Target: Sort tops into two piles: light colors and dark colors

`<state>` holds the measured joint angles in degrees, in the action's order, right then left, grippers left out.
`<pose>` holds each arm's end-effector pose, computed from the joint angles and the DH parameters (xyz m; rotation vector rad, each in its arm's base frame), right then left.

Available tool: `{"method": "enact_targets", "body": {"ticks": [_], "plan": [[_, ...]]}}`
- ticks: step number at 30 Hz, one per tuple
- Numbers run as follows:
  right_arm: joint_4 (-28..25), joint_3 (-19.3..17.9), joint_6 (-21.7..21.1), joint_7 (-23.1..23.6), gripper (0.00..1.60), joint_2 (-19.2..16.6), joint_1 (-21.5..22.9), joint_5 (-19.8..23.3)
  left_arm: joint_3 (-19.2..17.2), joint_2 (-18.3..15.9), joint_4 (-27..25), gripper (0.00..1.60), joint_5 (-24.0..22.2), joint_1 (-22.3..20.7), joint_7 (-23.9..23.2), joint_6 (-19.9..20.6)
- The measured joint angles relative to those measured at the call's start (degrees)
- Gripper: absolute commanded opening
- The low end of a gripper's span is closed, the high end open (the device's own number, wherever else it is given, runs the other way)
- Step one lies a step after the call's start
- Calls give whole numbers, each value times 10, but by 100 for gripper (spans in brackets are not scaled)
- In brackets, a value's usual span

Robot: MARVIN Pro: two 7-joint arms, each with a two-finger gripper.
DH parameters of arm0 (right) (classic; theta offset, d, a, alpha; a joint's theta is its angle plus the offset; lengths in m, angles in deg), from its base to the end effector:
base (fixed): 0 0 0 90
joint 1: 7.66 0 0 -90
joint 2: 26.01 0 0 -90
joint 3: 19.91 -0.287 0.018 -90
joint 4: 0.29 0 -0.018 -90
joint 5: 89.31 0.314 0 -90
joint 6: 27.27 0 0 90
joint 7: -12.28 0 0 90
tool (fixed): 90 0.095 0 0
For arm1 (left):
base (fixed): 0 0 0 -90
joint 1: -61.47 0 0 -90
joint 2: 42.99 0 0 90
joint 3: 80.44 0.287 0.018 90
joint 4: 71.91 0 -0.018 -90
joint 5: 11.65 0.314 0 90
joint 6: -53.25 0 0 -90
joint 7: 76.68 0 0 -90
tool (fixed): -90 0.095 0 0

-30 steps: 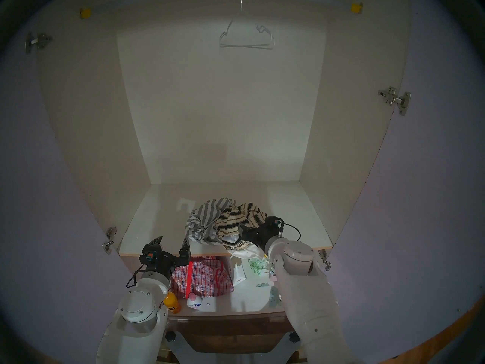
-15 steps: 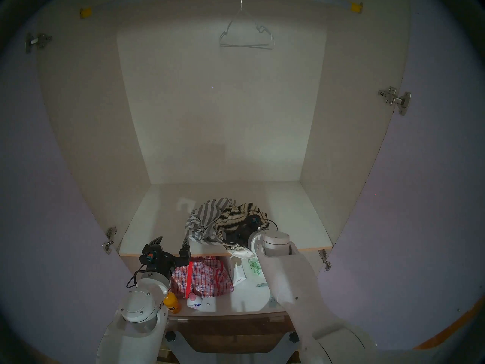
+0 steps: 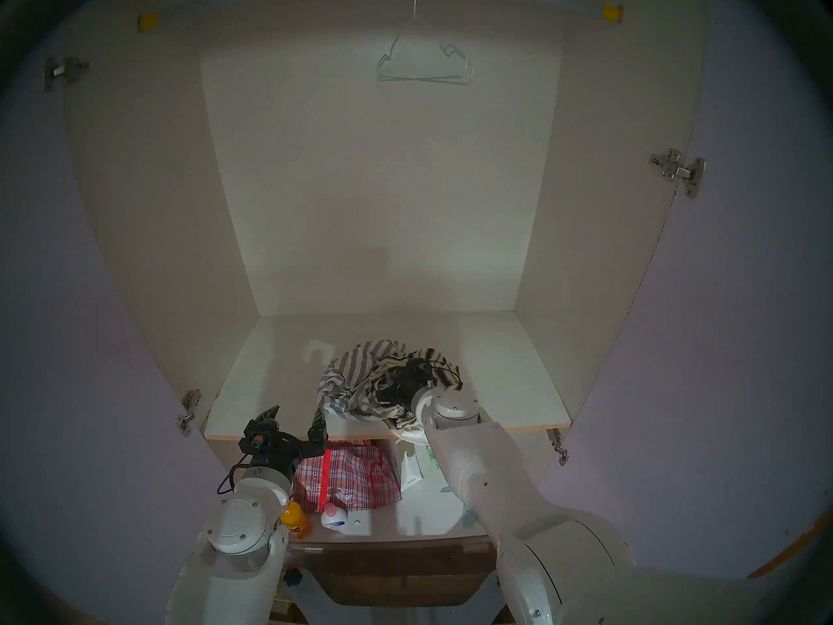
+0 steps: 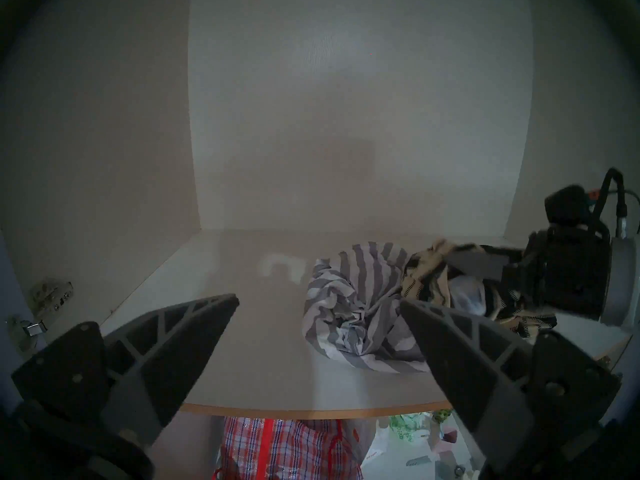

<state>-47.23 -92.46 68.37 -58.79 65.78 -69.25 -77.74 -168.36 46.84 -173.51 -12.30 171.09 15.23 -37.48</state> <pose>0.5199 0.1378 -0.3563 -2.0215 -0.4591 -1.7026 0.3230 -0.0115 -0.3501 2.3492 0.0163 2.0667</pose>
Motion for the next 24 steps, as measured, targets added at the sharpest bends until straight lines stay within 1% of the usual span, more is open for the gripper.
{"method": "enact_targets", "body": {"ticks": [2,5,7,9,11,12,14,17,20,24], "plan": [[-31,0,29,2,0,-1,-4,0,0,0,0,160,0,0,0,0],[-92,-1,39,-3,0,-5,-22,-2,0,0,0,160,0,0,0,0],[-129,-4,39,-19,0,-8,-40,-7,0,0,0,160,0,0,0,0],[-171,-10,37,-49,0,-16,-63,-15,0,0,0,160,0,0,0,0],[-210,-16,30,-63,0,-26,-73,-20,0,-1,0,160,0,0,0,0],[-220,-17,26,-66,0,-29,-75,-21,1,-1,0,160,0,0,0,0],[-261,-25,2,-78,0,-39,-76,-25,1,-1,0,160,-1,0,0,0],[-282,-32,-14,-91,0,-46,-70,-33,1,-1,0,160,-1,0,0,0],[-283,-41,-33,-108,0,-52,-63,-40,1,-1,0,160,-1,0,0,0],[-284,-53,-43,-123,0,-62,-53,-50,1,-1,0,160,-1,0,1,0]]}}
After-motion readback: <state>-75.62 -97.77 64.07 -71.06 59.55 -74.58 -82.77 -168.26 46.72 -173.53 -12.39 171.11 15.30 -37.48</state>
